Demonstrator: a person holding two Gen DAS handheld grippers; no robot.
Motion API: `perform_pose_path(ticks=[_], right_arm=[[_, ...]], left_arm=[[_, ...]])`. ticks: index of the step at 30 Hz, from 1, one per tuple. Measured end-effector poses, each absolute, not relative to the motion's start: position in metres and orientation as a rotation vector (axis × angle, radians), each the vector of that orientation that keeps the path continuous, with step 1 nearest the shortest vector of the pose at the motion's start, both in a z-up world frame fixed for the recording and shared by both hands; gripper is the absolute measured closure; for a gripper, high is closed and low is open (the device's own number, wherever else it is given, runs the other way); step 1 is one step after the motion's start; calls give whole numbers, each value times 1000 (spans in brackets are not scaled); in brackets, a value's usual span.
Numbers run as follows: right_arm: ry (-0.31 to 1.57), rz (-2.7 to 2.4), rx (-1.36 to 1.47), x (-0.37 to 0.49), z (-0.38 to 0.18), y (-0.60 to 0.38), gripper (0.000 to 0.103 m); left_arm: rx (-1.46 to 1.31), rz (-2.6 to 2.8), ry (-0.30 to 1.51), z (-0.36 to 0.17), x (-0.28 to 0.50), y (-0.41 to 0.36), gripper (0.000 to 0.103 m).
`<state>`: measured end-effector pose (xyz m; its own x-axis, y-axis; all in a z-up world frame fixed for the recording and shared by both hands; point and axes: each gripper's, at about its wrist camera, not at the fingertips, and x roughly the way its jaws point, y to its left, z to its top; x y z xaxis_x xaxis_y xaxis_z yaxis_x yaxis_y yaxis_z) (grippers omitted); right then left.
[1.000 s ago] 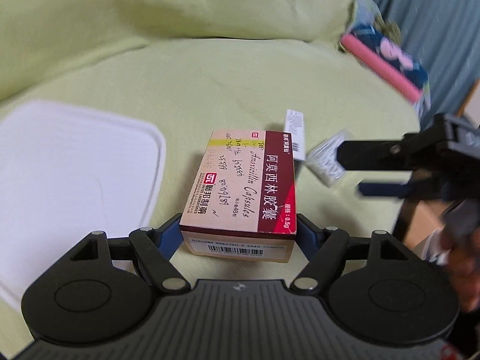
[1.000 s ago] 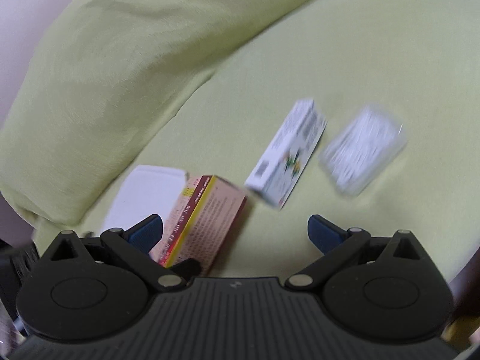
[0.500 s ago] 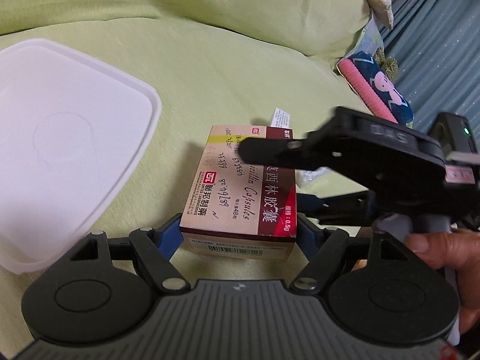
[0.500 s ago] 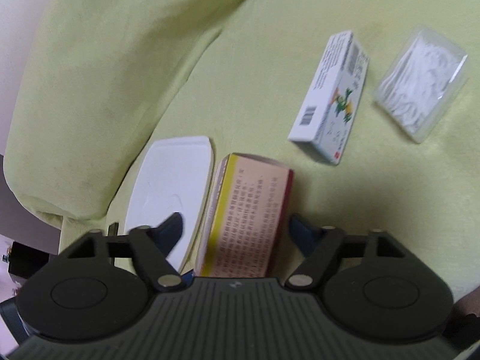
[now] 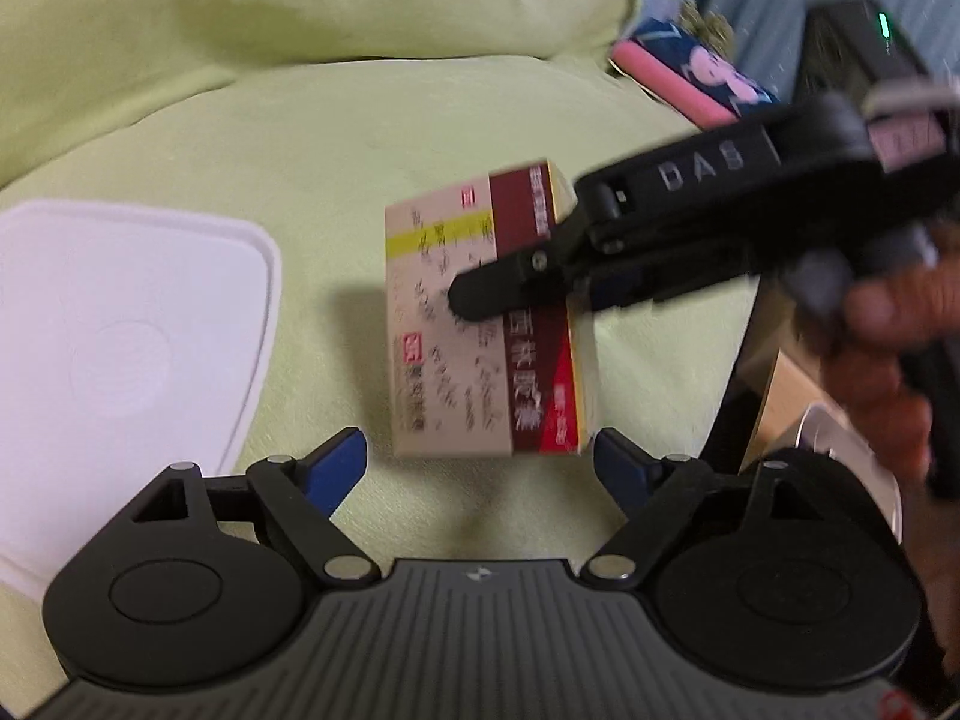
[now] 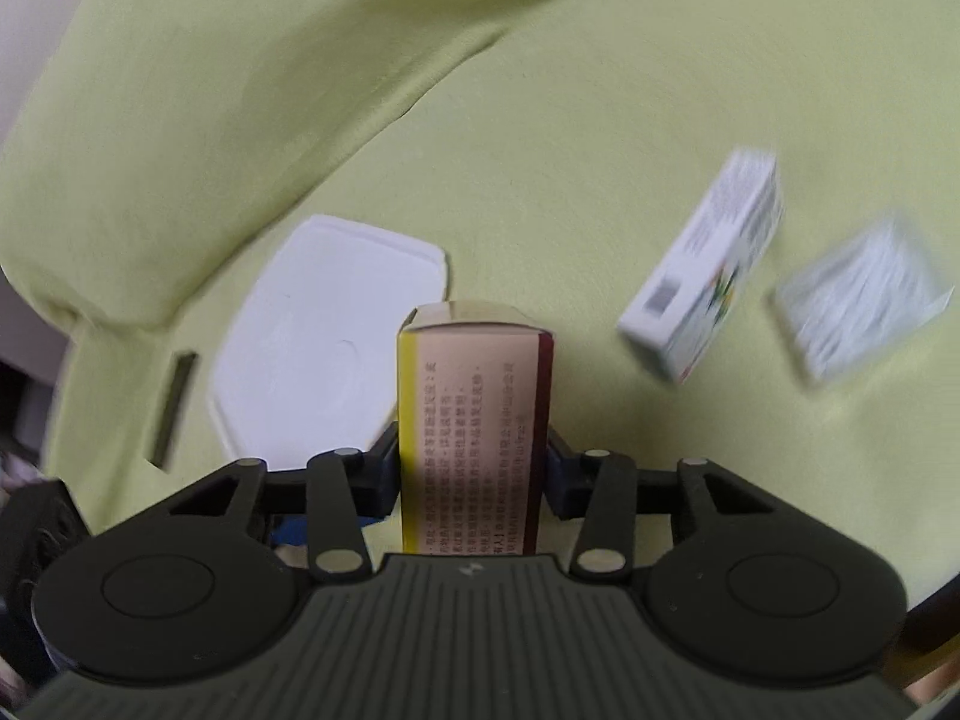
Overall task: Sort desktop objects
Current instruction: 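Open the left gripper while the right gripper lifts the red-and-white box away, then carry the red-and-white box with the right gripper toward the white basin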
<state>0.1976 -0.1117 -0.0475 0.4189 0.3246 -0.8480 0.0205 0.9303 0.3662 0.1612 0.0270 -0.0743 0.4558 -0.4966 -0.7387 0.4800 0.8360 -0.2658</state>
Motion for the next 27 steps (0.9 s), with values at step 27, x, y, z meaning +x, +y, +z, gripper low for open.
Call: perform_pose_path(ticks=[27], right_arm=[[1198, 247, 131, 208, -57, -69, 60]], left_arm=[[377, -577, 829, -87, 147, -5, 19]])
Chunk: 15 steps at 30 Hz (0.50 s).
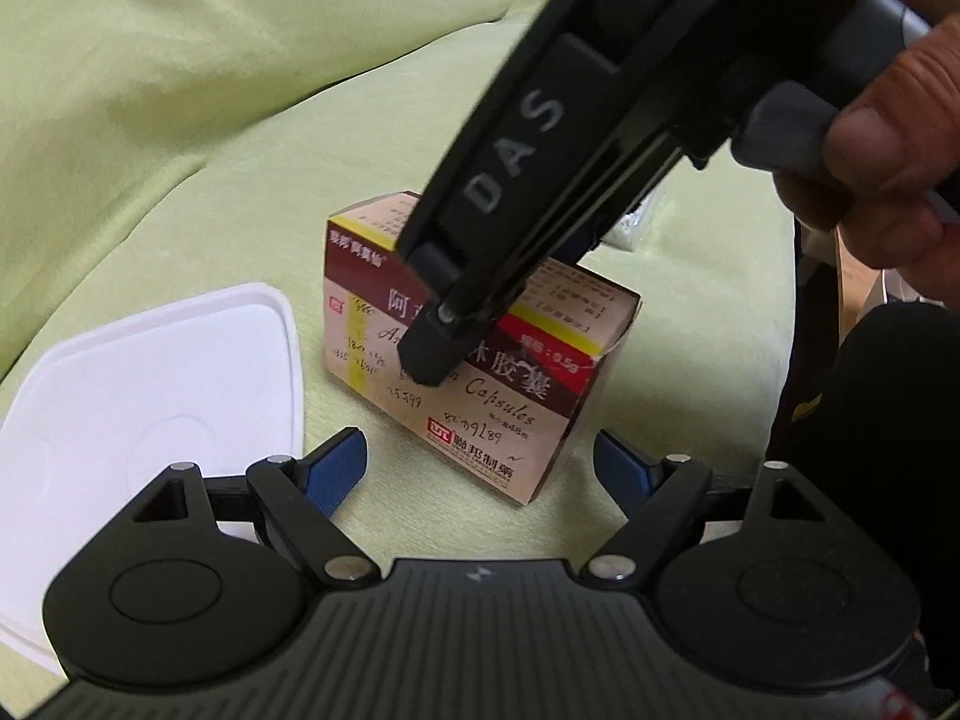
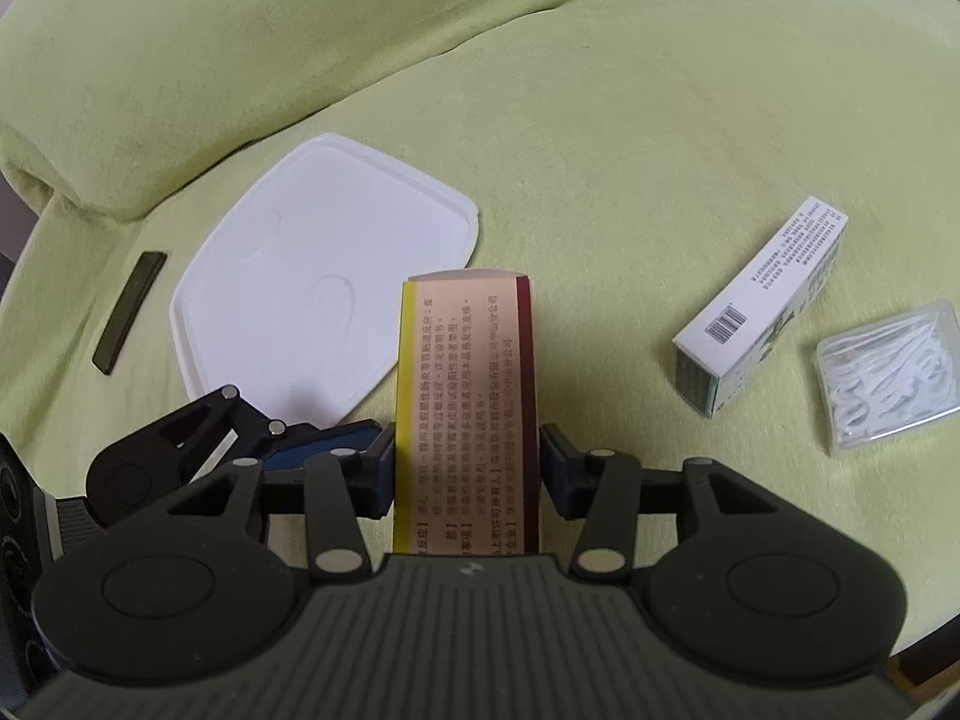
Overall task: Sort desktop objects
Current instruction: 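Carry the red-and-white box with the right gripper toward the white basin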
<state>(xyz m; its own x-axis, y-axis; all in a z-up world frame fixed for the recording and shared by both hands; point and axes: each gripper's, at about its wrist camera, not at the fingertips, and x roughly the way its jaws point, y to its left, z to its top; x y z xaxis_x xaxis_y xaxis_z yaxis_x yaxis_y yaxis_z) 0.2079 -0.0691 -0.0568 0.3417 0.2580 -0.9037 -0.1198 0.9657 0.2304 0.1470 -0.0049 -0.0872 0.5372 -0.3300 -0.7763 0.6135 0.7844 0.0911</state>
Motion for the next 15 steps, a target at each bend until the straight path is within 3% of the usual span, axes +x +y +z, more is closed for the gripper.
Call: perform_pose_path(ticks=[15], right_arm=[[1196, 210, -63, 195, -39, -72, 63]], left_arm=[[485, -636, 807, -86, 151, -29, 19]])
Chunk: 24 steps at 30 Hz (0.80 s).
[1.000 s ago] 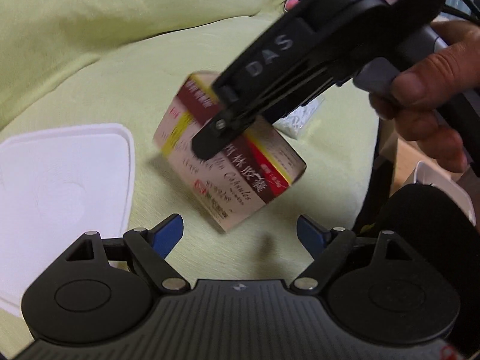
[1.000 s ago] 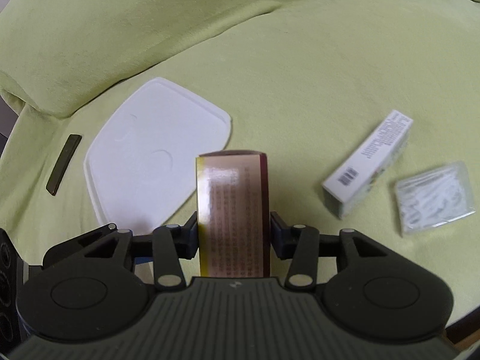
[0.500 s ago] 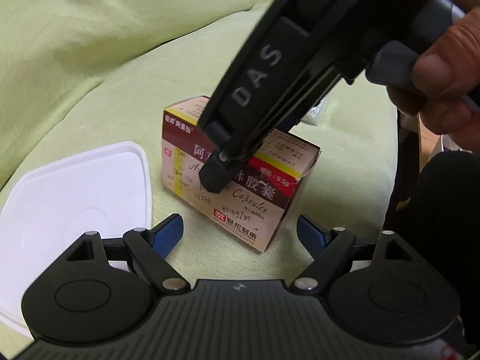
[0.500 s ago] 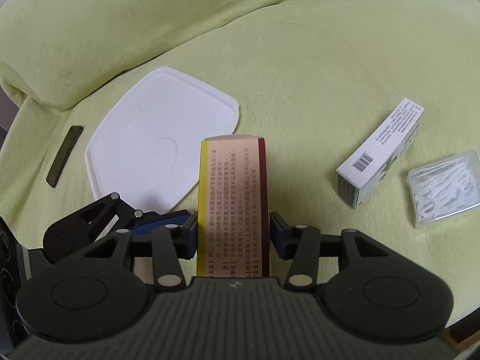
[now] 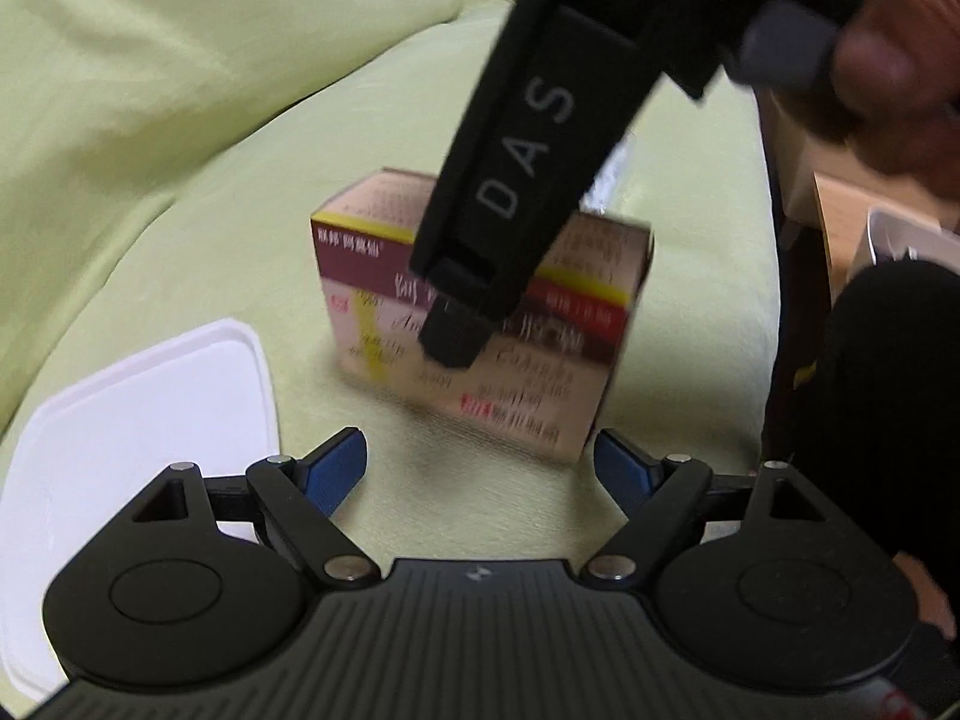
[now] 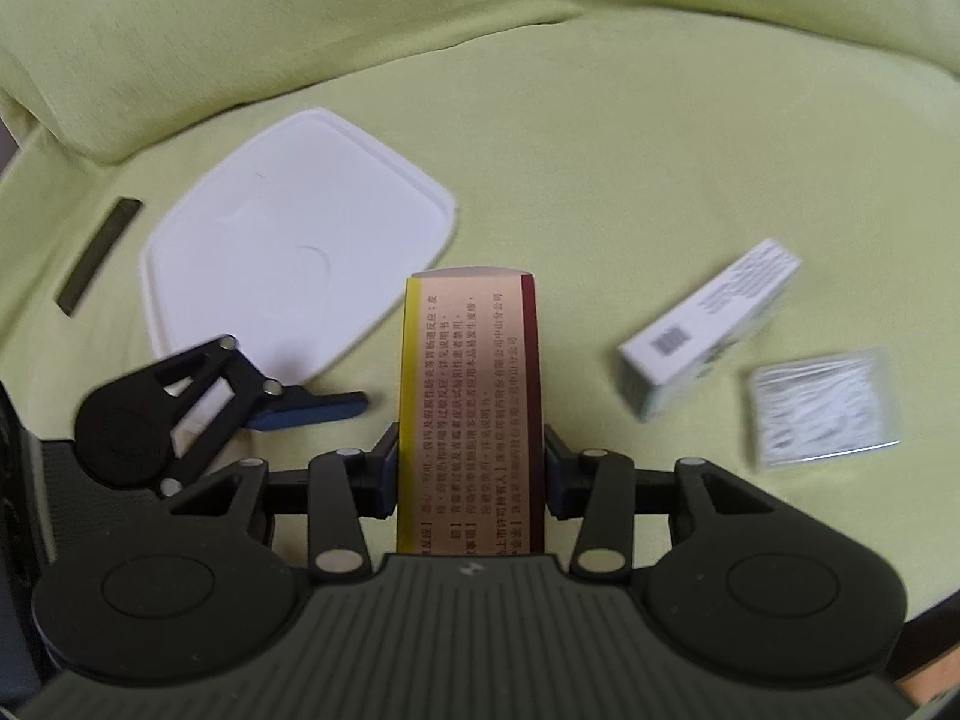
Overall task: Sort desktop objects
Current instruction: 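Carry the red-and-white box with the right gripper toward the white basin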
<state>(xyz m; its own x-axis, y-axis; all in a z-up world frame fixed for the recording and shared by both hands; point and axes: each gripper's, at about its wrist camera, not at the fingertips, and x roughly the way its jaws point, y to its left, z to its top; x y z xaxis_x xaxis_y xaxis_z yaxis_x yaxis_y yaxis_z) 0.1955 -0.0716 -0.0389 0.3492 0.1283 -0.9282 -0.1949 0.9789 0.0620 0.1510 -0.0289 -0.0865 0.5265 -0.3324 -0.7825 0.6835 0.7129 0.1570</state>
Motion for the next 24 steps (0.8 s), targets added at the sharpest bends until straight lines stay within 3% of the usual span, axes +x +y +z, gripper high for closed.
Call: perform_pose_path(ticks=[13, 24], right_arm=[[1246, 205, -25, 191, -57, -86, 62], [1159, 187, 87, 173, -38, -104, 63]], left_arm=[[576, -694, 808, -93, 154, -49, 19], [613, -719, 771, -82, 152, -63, 19]])
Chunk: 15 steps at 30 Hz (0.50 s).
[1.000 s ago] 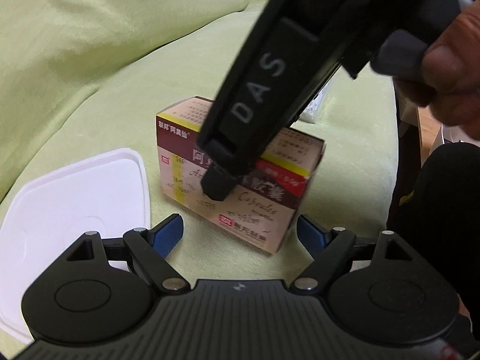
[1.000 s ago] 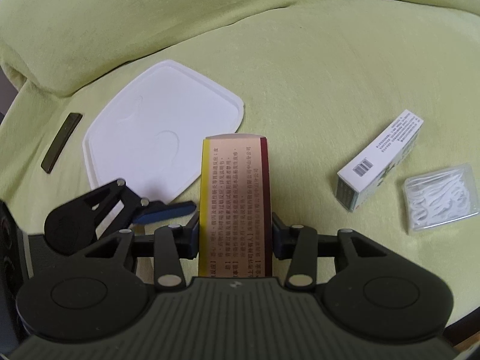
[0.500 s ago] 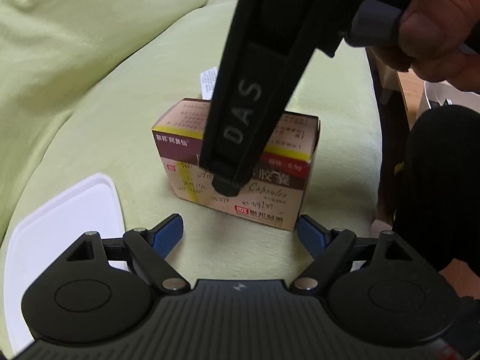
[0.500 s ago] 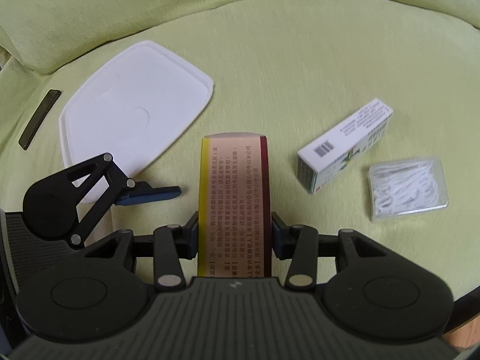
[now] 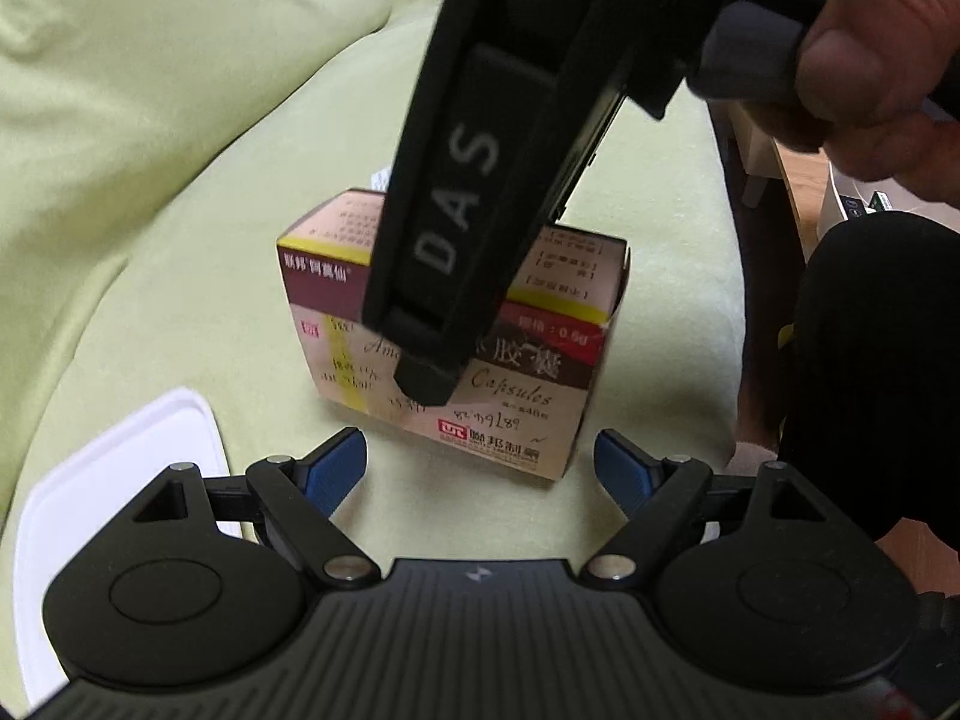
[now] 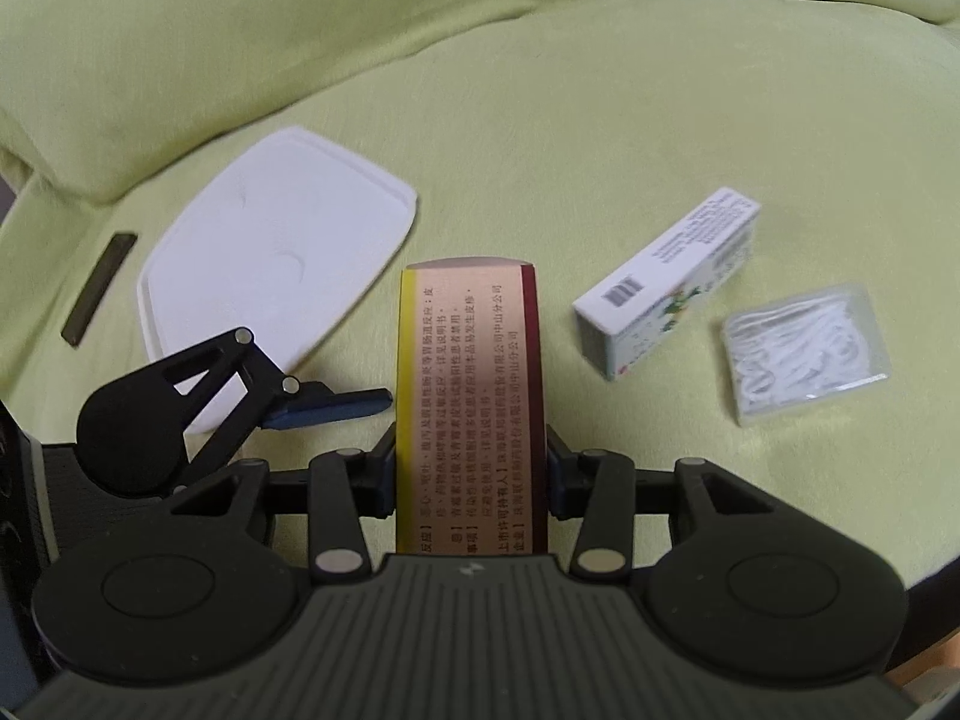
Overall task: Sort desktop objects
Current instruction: 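Carry the red-and-white box with the right gripper toward the white basin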
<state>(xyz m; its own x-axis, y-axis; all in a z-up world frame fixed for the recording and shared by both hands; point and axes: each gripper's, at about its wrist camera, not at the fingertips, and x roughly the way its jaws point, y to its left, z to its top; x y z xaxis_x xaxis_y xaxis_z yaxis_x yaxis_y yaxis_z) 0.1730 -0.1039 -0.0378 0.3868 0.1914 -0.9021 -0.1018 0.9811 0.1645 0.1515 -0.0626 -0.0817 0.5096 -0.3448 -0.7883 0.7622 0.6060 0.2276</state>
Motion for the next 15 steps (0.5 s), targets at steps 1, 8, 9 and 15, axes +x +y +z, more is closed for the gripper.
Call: perform_pose_path(ticks=[1, 8, 9, 15], right_arm=[[1150, 182, 100, 170, -34, -107, 63], [1083, 142, 203, 138, -10, -138, 63], [1073, 135, 219, 133, -6, -144, 63], [1018, 69, 292, 99, 10, -179, 63]], left_arm=[[619, -724, 767, -80, 151, -65, 19], [691, -783, 715, -66, 143, -91, 19], [700, -796, 704, -63, 141, -96, 19], [757, -871, 644, -49, 127, -128, 19]])
